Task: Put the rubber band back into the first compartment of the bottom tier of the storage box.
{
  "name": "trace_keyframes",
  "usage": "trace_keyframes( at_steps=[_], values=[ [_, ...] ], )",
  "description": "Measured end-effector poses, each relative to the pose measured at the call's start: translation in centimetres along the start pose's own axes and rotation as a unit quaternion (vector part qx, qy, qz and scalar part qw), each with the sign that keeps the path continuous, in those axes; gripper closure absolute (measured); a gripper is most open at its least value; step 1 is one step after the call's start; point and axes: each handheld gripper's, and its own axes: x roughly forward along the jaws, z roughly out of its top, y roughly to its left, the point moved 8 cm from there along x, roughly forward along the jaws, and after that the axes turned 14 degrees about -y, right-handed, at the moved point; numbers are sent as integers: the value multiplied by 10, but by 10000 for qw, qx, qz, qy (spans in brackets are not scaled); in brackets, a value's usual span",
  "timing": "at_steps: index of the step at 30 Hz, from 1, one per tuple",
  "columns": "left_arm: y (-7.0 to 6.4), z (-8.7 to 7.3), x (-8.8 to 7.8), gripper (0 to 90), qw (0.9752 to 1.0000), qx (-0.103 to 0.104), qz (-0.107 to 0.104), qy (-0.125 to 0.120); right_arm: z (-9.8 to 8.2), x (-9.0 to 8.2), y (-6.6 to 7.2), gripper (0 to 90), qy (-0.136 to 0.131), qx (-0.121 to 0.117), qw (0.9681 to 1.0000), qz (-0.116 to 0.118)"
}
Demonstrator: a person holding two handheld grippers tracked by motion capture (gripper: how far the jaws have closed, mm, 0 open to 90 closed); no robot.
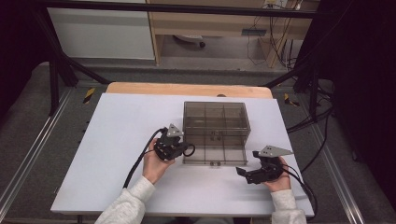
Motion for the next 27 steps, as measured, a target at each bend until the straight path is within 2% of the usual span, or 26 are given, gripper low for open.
trace_keyframes(
  at_steps=[27],
  values=[
    [-3, -9, 19, 866, 9998, 114, 34, 148, 0, 0, 0, 3, -19, 9, 10000, -1]
  ],
)
